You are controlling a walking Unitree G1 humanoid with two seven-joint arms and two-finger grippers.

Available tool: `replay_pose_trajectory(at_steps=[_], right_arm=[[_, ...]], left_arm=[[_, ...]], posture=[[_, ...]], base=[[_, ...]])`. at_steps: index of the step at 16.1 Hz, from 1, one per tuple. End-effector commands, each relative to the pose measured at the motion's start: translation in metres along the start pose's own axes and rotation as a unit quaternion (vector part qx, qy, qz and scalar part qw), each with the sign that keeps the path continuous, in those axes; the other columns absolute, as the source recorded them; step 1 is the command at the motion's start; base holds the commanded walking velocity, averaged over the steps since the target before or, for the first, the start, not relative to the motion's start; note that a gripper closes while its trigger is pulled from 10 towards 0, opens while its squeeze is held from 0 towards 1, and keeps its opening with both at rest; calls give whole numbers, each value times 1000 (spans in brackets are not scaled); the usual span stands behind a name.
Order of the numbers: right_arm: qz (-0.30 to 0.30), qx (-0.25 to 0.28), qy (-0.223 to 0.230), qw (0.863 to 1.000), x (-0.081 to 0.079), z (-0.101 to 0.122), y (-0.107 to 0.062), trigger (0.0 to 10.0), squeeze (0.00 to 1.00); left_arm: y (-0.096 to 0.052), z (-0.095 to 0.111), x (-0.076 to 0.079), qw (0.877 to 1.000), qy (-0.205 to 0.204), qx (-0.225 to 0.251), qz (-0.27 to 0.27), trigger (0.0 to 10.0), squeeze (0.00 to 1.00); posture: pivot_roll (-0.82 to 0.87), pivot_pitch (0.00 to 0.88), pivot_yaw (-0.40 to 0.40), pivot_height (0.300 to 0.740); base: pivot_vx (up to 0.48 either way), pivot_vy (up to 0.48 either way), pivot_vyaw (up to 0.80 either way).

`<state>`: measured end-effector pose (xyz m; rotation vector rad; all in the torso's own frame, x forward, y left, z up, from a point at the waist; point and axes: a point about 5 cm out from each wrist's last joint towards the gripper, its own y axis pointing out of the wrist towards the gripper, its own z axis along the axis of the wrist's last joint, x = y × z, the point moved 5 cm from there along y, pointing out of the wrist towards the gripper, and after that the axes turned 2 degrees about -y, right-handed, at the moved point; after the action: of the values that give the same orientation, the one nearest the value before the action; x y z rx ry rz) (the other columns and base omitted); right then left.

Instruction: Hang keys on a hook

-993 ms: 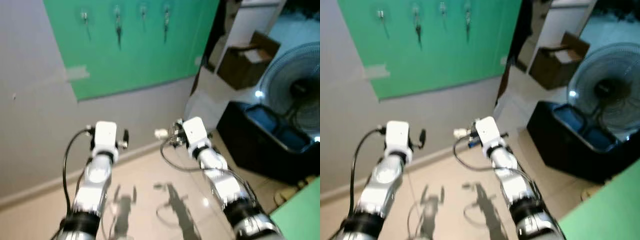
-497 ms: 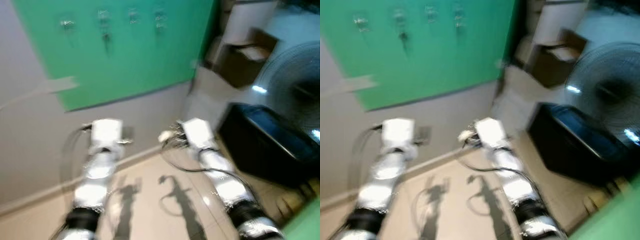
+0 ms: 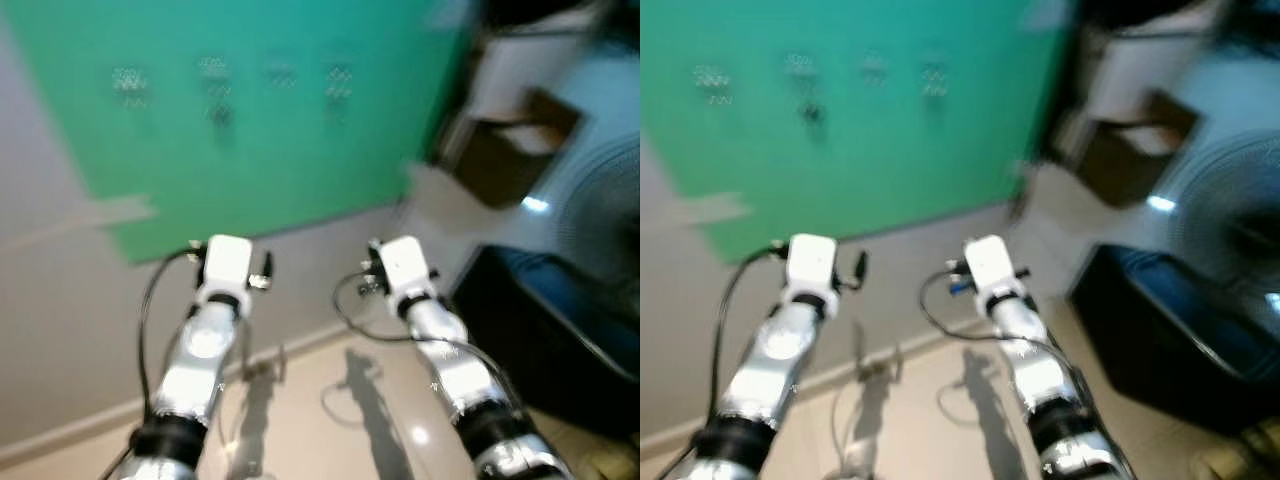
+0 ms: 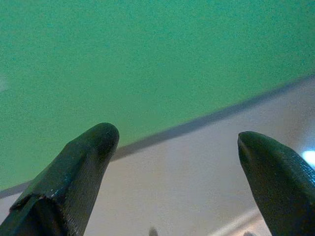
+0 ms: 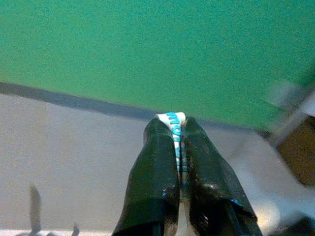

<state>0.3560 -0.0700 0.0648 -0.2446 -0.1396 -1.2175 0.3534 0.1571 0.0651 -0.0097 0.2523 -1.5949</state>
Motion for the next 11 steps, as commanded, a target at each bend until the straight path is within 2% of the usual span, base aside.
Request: replay_pose_trajectory(at_steps=[1, 7, 11], right_arm=[[8, 11, -7, 1000, -3, 8, 2, 10000, 0], [14, 14, -8, 1000, -5, 9, 3, 10000, 0], [20, 11, -13, 1000, -7, 7, 1, 10000, 0]], left_arm=[[0, -6, -1, 1000, 4, -13, 8, 10000, 0], [2, -4, 3, 1000, 17, -12, 7, 10000, 0], [1, -5, 3, 1000, 11, -11, 10, 10000, 0]], posture=[[72, 0, -60, 740], [72, 0, -59, 740], [70, 0, -58, 740]], base=[[0, 0, 731], [0, 0, 710], [0, 0, 684]])
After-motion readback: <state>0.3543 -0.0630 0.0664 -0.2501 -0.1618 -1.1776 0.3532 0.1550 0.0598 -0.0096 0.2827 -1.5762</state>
